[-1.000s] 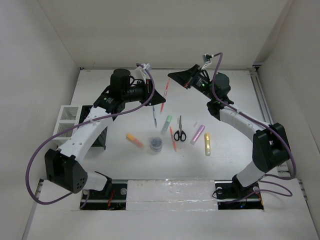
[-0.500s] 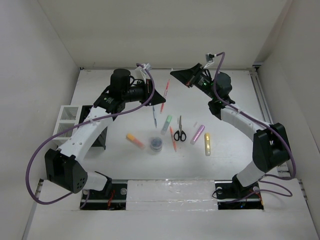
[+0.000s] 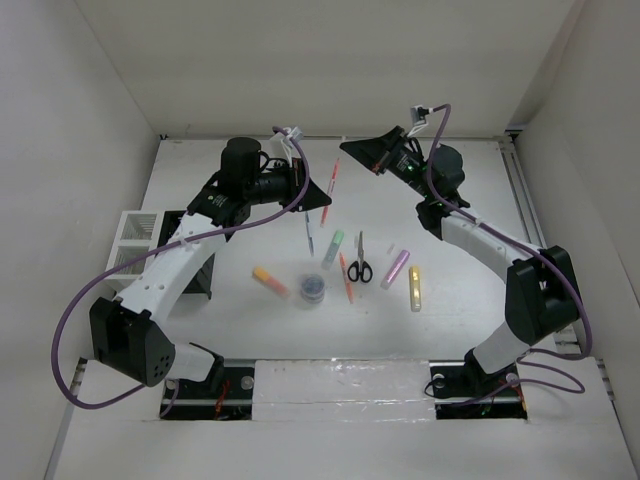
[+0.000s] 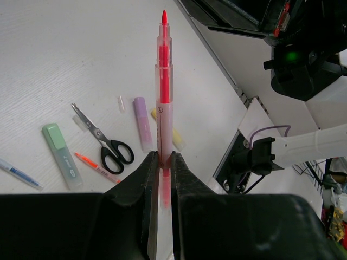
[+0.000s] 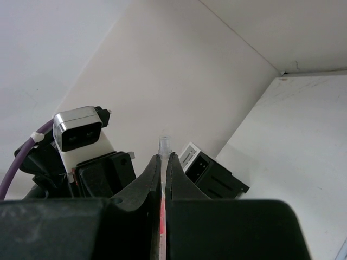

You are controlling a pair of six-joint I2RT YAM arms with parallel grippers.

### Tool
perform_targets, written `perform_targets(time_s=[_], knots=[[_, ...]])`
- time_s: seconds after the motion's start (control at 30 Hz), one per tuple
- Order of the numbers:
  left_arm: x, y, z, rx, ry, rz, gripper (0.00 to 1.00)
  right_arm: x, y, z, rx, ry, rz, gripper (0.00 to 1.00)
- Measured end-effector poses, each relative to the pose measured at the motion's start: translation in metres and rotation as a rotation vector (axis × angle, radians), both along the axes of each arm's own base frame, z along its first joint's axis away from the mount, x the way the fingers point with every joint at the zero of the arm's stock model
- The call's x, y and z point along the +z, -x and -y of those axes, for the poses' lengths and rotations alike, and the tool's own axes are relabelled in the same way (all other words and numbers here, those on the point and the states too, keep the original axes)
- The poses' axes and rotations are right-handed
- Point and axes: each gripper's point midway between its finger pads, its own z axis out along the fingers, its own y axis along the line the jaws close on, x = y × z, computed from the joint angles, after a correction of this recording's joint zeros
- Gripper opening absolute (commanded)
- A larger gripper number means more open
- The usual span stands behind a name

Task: Sort the stationery into containers
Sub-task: Cap the pen

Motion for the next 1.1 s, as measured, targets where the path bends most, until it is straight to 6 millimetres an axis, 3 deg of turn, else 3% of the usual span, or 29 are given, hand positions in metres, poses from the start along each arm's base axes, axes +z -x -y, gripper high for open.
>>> perform_targets(time_s=[1.1], knots=[[-0.003, -0.005, 0.000, 0.014, -0.005, -0.002, 0.00, -0.011, 0.008, -0.007, 0.032, 0.012, -0.008, 0.00]])
